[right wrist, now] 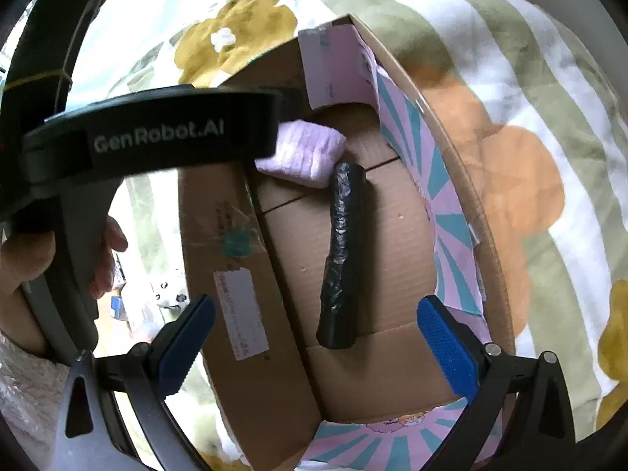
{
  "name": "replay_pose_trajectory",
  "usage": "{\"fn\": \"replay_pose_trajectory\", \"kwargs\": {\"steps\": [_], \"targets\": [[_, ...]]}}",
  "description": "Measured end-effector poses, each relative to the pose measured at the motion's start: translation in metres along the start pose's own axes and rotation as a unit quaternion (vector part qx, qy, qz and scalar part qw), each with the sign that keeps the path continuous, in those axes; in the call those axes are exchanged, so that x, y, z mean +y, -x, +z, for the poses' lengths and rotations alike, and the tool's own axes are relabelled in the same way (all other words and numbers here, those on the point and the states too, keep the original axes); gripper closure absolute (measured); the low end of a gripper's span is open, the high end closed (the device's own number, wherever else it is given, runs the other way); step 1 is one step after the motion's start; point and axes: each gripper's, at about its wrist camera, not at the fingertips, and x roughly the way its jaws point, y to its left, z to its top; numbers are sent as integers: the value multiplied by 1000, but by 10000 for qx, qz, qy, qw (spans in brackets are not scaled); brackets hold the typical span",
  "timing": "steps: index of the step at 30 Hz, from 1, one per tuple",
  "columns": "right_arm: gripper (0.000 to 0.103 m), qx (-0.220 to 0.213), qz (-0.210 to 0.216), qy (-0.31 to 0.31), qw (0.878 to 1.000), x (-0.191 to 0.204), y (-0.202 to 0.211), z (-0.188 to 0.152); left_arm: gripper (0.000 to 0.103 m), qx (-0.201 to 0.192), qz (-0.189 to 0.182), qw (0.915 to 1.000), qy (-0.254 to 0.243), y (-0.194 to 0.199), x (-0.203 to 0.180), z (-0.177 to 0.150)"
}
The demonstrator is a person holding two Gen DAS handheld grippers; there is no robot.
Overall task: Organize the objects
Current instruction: 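Open both tools to drop the pink pouch and black roll into the box, then withdraw both tools from the box back over the remaining items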
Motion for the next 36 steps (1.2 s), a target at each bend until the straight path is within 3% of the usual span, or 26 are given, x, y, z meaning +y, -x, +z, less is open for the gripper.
{"fn": "replay_pose_trajectory", "kwargs": {"steps": [9, 21, 29, 36], "targets": [[0, -293, -40, 254, 9992, 26, 51, 0, 0, -43, 89, 9998, 176, 47, 1, -6], [0, -622, -139, 905, 9939, 94, 112, -24, 0, -396, 321, 9945, 914, 175, 23, -42], [0, -775, -143, 1503, 9855, 148, 146, -44, 0, -869, 760, 9816, 1522, 265, 49, -103], [0, -1005, -122, 2160, 9711, 196, 158, -65, 0, -1175, 1157, 9596, 2280, 331, 83, -174]]}}
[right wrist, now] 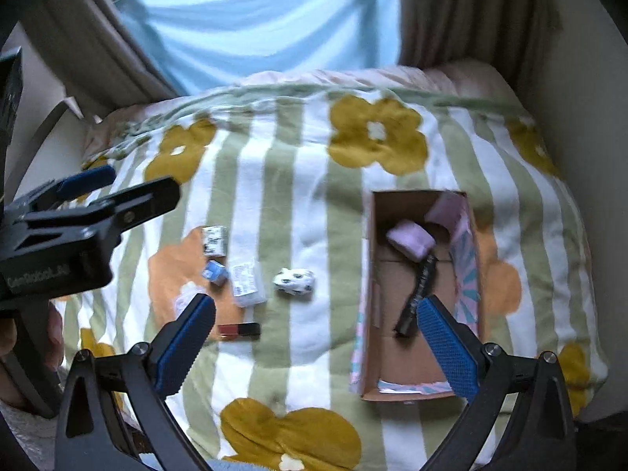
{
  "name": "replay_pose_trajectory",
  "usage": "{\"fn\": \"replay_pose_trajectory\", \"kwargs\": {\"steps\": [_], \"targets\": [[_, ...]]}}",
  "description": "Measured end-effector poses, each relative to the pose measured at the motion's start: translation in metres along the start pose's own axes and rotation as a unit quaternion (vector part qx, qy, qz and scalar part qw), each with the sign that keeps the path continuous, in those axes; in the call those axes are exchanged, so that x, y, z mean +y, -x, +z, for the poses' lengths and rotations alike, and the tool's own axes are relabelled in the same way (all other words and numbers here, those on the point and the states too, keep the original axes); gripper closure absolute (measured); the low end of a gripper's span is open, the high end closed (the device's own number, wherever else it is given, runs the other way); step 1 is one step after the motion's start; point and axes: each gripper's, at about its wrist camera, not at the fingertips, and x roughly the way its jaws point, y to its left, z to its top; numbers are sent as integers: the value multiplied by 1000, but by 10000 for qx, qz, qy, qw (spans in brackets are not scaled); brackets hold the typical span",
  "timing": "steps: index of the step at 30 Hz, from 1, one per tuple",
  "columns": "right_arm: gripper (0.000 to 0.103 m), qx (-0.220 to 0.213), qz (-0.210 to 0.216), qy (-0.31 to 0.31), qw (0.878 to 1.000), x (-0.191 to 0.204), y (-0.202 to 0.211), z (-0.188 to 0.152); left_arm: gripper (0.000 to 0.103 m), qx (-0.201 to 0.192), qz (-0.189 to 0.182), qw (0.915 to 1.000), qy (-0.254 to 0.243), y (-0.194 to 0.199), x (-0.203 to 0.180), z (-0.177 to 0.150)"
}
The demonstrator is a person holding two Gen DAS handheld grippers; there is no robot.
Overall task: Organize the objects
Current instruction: 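Withdraw both tools from the box back over the remaining items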
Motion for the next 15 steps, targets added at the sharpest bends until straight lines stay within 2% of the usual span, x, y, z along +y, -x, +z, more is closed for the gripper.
{"fn": "replay_pose_trajectory", "kwargs": {"steps": [5, 10, 15], "targets": [[0, -54, 230, 175, 9996, 23, -3, -1, 0, -183, 453, 9982, 358, 36, 45, -31], [0, -221, 454, 293, 9983, 43, -1, -4, 0, -208, 849, 9928, 822, 56, 88, -67], [0, -231, 538, 462, 9972, 60, -4, -8, 0, -79, 982, 9863, 1324, 65, 118, -101]]}}
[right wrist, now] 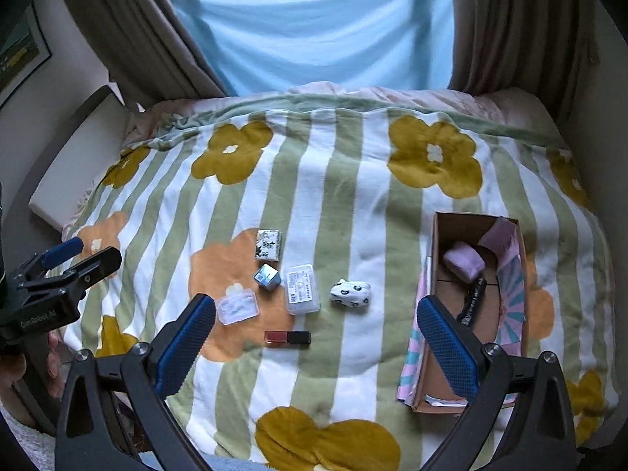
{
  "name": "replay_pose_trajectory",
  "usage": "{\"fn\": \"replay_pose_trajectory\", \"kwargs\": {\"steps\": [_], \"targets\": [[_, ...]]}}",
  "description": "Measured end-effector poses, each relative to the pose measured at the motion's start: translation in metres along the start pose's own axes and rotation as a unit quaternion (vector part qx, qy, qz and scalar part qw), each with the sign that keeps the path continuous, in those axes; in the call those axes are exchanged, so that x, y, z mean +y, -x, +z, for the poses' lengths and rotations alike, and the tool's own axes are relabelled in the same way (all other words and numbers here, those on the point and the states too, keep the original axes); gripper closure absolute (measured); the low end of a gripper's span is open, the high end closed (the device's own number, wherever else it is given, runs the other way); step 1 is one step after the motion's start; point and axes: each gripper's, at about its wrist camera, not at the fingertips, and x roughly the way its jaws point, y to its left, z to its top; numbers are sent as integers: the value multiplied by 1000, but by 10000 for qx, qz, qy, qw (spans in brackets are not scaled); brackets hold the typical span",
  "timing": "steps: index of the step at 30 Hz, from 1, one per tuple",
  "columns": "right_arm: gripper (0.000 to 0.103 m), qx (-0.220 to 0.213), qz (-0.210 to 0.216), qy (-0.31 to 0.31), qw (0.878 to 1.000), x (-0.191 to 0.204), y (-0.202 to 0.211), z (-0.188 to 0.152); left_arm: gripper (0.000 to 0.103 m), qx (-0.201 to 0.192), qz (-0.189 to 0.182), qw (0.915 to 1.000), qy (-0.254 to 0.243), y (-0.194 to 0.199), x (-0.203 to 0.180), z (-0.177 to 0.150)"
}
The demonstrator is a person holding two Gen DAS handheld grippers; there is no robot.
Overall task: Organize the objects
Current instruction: 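Withdraw both tools from the box back over the remaining items, then grasp the clear plastic case with the left tool while the right tool grasps the lipstick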
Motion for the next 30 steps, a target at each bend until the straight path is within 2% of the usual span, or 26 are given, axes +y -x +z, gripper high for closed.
{"fn": "replay_pose_trajectory", "kwargs": {"steps": [6, 9, 13, 17, 24, 30], "targets": [[0, 78, 77, 89, 9999, 16, -16, -11, 0, 226, -10, 9986, 478, -8, 23, -14], [0, 141, 99, 130, 9998, 24, -28, -21, 0, 345, -42, 9978, 563, -18, 26, -21], [0, 183, 77, 161, 9997, 33, -52, -39, 0, 686, -155, 9947, 747, -43, 33, -31], [0, 237, 107, 257, 9993, 45, -82, -58, 0, 985, -269, 9899, 984, -77, 37, -42], [0, 304, 41, 450, 9985, 58, -144, -94, 0, 1667, -278, 9783, 1201, -164, 38, -70], [0, 304, -190, 452, 9983, 55, -195, -116, 0, 1989, -215, 9696, 1406, -228, 39, -86]]}}
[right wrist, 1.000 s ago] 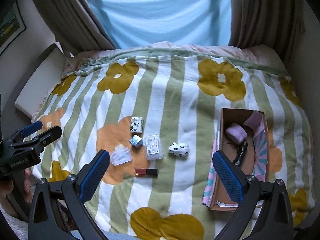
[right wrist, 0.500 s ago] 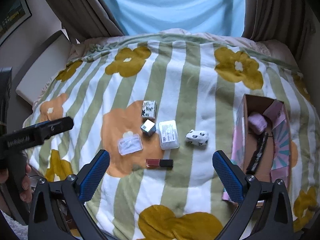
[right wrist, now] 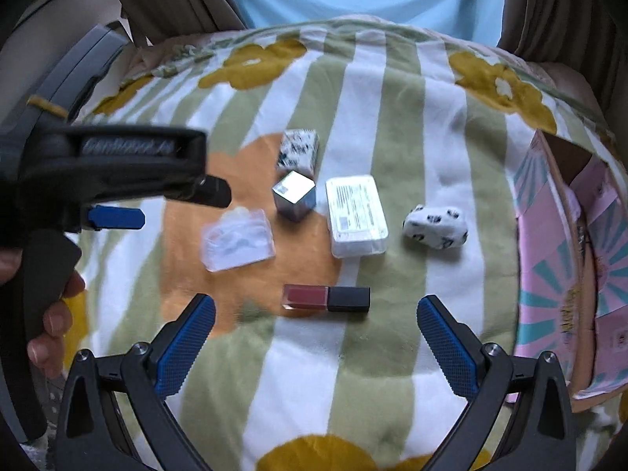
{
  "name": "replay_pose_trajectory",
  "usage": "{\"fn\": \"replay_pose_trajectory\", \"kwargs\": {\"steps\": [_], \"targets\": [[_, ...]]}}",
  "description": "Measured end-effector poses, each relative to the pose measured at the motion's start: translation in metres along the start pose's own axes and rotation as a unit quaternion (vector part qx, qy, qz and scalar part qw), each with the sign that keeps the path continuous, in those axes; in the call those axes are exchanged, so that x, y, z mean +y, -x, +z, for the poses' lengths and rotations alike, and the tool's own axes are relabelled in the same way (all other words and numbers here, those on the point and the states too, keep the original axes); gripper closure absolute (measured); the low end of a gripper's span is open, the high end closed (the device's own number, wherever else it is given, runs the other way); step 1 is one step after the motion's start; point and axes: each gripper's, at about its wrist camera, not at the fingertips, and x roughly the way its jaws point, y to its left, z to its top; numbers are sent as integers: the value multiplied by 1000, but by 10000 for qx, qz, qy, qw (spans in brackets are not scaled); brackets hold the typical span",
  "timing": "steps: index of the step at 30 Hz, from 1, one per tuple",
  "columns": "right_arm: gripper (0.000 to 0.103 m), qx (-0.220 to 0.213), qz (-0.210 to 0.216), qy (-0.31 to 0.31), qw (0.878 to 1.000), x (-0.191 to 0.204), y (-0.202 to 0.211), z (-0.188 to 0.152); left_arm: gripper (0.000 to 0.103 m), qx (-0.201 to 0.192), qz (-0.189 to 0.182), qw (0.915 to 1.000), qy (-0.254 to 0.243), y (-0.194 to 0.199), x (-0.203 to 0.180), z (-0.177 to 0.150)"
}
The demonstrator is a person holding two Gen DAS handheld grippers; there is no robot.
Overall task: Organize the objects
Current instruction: 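Grasp the clear plastic case with the left tool while the right tool grasps the lipstick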
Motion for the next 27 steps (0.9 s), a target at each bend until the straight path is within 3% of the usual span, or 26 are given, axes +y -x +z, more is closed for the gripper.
{"fn": "replay_pose_trajectory", "kwargs": {"steps": [9, 19, 25, 27], "targets": [[1, 224, -146, -206, 9994, -2, -61, -14, 3, 302, 310, 9988, 226, -78, 5, 10], [2, 329, -147, -119, 9993, 3, -93, -4, 3, 345, 583, 9975, 215, -108, -2, 17], [22, 457, -212, -171, 9986, -1, -103, -1, 15, 355, 716, 9968, 86, -114, -7, 19], [23, 470, -183, -199, 9985, -3, -104, -1, 15, 340, 696, 9970, 89, -114, -8, 20]]}}
